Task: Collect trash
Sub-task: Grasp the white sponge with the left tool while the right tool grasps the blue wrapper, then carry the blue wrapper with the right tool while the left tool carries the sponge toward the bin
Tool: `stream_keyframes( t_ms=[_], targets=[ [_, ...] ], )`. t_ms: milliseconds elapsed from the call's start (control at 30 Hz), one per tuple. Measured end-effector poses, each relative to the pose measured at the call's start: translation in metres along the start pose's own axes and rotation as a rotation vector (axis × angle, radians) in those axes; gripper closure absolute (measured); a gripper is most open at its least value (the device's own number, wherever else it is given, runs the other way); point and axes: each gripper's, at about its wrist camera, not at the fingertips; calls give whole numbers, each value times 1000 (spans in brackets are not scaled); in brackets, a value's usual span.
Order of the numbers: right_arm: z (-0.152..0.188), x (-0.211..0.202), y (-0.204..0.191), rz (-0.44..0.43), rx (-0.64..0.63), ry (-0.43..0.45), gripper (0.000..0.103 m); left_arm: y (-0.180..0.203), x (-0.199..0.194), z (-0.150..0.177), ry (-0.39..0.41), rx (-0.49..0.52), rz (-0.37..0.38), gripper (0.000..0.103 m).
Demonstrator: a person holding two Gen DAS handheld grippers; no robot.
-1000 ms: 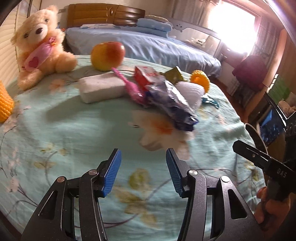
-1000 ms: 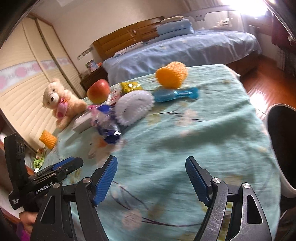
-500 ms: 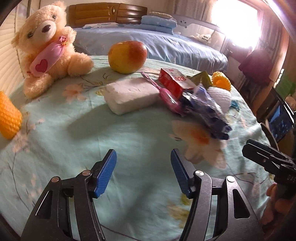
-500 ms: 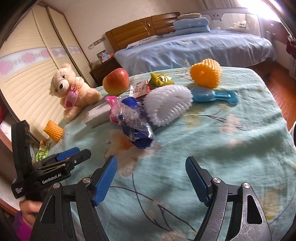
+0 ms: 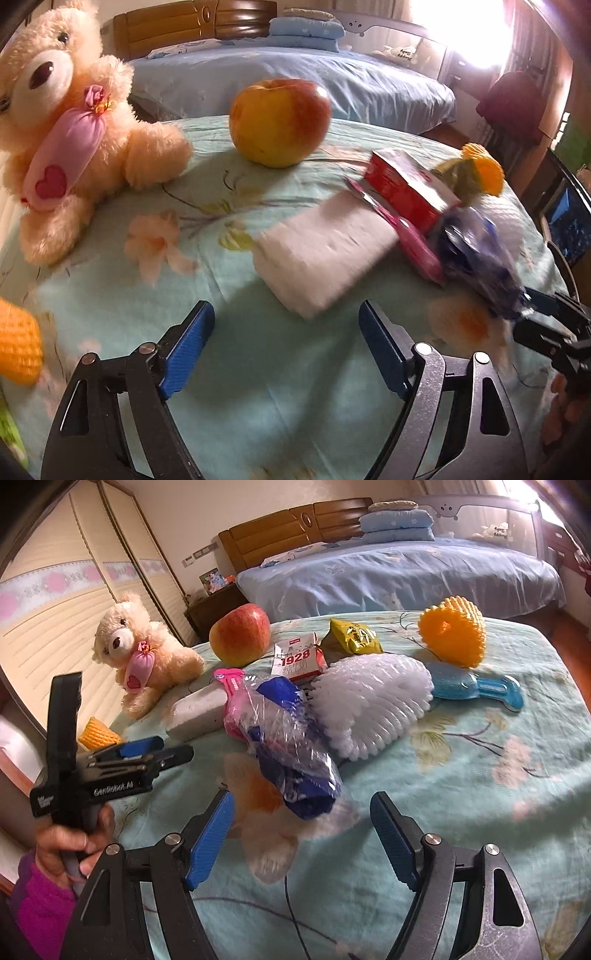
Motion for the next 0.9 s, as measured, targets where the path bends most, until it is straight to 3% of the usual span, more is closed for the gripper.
stream_keyframes(
  t_ms=[200,267,300,333,433,900],
  targets=[
    [-5,10,0,1,-6,-12,27,6,3,-9,36,51,19,21],
    [-5,12,0,1,-4,-10,35,12,0,-9,57,78,22,29],
    [-5,13,0,4,-2,-9,44,14,-1,-8,68,93,25,46],
    [-5,13,0,7,-1,-10,56,15,-1,-8,71,103,24,50],
    [-5,12,0,-5,3,-10,65,19,-7,-3,93,116,8,53],
    [26,-34,1,-42,17,27,71,39,-59,56,132,14,29,54]
  ],
)
Point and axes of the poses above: each gripper's, at about its wrist camera, not at the fingertips, and x roughly the way its jaws point, y to its right, z to its underside, and after that the axes turned 5 degrees about -x, right-handed
